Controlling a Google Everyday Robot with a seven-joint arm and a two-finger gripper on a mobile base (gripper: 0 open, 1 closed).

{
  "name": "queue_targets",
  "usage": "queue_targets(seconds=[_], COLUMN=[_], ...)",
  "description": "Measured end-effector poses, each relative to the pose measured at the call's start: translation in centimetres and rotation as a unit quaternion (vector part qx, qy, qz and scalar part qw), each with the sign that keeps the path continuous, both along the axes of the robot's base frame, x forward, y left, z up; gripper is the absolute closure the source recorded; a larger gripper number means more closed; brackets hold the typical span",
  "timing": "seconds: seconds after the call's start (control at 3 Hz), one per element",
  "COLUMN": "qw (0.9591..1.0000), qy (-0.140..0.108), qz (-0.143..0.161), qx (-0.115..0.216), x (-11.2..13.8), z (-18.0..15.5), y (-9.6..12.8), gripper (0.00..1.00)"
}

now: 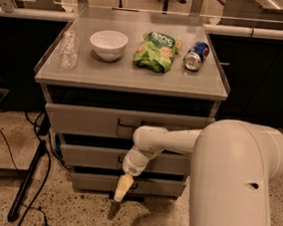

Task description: Open middle drawer

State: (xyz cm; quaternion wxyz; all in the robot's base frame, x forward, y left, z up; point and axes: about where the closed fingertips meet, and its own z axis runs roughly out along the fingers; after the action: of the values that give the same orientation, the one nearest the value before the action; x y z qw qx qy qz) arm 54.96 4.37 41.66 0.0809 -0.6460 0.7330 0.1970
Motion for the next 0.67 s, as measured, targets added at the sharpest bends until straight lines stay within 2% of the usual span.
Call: queue_targets(seconds=[0.33,0.67], qw=[1.0000,0.9999], qy=[0.001,0.014], qz=[0.001,0.004], qx=[-0.001,0.006], x=[-0.1,-1.4], z=[-0.3,-0.7], y=[0.0,-0.1], gripper=[0.00,0.00])
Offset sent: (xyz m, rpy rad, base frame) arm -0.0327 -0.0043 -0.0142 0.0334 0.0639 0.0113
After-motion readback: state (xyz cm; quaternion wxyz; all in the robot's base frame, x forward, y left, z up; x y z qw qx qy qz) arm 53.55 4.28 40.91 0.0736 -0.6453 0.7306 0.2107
